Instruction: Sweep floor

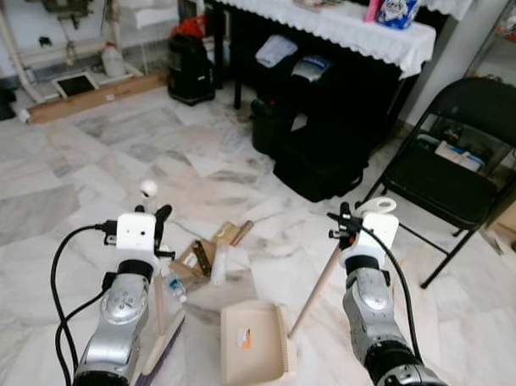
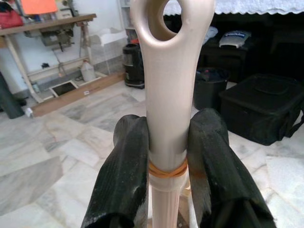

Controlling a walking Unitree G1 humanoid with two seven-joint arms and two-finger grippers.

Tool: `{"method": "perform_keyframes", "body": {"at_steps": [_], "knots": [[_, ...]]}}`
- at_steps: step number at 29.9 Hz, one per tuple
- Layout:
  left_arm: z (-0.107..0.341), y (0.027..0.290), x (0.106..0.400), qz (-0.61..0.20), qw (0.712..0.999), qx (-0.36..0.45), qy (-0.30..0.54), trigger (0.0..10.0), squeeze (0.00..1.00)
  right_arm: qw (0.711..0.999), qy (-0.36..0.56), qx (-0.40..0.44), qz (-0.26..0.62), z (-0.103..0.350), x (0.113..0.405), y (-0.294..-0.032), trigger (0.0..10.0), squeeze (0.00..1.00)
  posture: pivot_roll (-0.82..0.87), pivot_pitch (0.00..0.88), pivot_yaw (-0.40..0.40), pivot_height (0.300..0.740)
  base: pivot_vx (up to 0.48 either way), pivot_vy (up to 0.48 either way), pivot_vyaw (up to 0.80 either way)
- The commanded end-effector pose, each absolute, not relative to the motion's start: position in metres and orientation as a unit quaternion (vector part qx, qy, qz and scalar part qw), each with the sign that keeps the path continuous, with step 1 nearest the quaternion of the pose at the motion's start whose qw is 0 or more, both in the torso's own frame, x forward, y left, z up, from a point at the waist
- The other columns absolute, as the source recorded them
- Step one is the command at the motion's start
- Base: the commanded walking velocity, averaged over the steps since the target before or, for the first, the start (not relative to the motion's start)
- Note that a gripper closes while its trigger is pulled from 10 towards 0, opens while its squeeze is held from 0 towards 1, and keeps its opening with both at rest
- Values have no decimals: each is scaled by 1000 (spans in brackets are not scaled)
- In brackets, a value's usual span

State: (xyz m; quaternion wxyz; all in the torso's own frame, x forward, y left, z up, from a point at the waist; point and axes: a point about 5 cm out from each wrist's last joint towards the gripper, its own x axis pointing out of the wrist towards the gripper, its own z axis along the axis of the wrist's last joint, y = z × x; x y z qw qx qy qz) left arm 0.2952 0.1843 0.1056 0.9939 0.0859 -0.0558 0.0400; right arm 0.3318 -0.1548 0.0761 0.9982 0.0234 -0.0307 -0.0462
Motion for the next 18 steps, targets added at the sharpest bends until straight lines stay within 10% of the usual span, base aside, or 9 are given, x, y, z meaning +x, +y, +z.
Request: {"method": "perform_keyframes", "body": {"at_steps": [1, 18], "knots": [[120, 183, 297, 44, 991, 83, -91, 10000, 0, 997, -53, 21, -47, 87, 337, -157, 10000, 0, 38, 15, -73, 740, 255, 0, 0], [182, 186, 297, 64, 976, 59, -202, 10000, 0, 997, -56, 18, -45, 87, 337, -155, 10000, 0, 45, 26, -77, 740, 208, 0, 0]]}}
